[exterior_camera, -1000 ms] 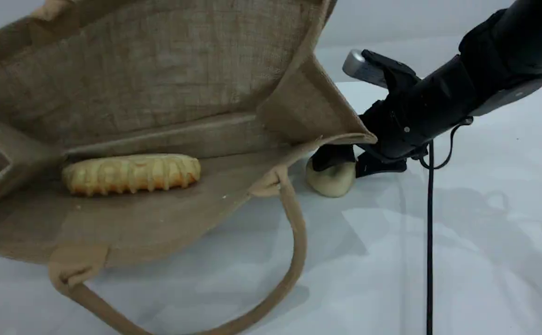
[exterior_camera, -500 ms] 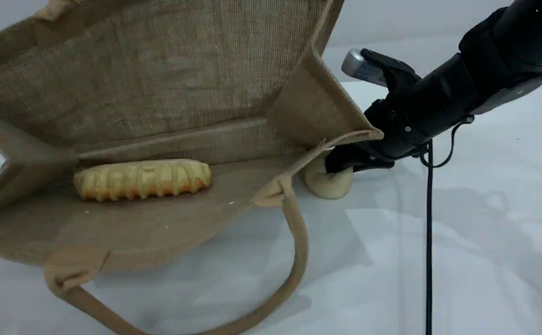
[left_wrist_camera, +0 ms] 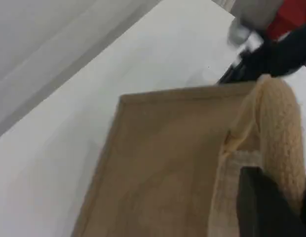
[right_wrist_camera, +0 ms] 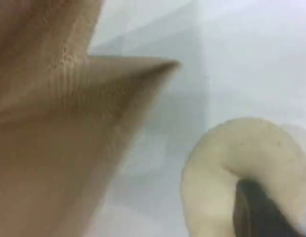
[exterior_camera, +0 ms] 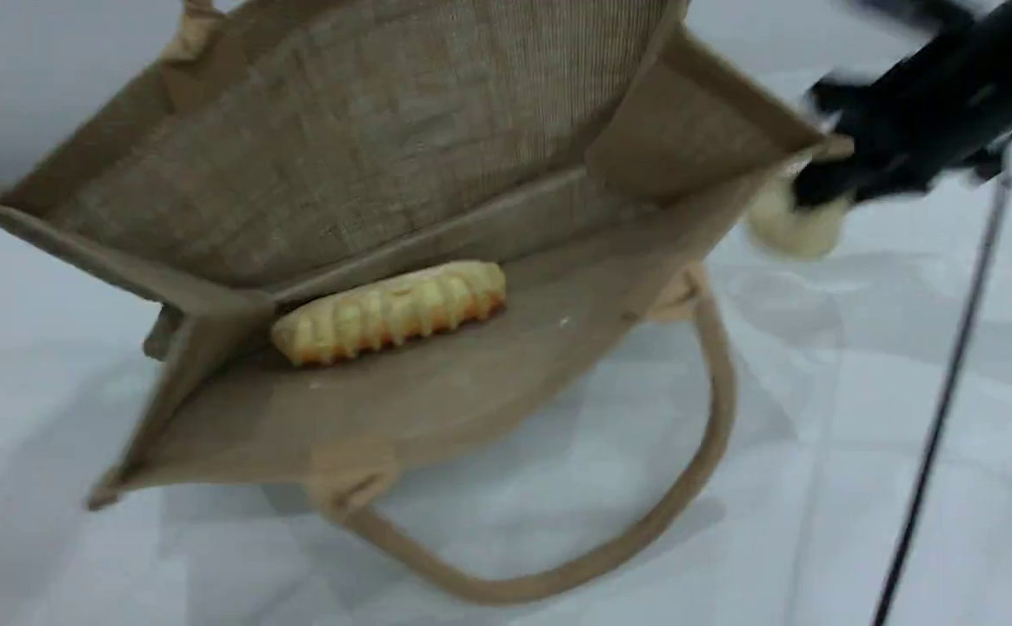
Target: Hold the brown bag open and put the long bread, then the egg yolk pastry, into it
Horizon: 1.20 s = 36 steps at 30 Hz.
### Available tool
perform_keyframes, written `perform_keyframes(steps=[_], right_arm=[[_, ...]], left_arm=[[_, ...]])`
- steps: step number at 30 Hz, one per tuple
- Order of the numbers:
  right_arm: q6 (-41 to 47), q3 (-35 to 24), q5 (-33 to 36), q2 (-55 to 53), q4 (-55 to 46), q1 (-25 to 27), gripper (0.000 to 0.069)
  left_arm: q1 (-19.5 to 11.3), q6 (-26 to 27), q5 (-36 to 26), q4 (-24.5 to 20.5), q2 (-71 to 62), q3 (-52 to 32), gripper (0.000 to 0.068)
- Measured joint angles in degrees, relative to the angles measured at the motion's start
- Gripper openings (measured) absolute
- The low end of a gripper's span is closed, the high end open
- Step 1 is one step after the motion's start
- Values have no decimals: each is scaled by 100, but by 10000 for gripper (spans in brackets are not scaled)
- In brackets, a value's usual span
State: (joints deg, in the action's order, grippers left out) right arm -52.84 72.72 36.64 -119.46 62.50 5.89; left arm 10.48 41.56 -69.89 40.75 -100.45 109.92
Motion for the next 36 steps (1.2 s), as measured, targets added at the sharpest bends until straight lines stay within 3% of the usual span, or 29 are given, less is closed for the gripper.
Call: perform_keyframes(steps=[3, 6, 14, 20, 27, 36], right_arm=[[176, 0, 614, 590, 40, 496, 54], [171, 0, 1130, 1159, 1, 629, 54], [385, 0, 2078, 2492, 6, 166, 50], [397, -124, 2582, 2942, -110, -606, 49], [605, -505, 1976, 2902, -256, -1850, 48], [862, -723, 248, 2470, -81, -3233, 48]], left_arm=[[0, 128, 144, 0, -5, 0, 83], [0, 142, 358, 0, -17, 0, 83], [5, 142, 501, 16, -268, -10, 83], [116, 148, 815, 42, -452, -10, 83], [230, 285, 929, 27, -452, -10, 83], [230, 294, 1048, 145, -452, -10, 83]])
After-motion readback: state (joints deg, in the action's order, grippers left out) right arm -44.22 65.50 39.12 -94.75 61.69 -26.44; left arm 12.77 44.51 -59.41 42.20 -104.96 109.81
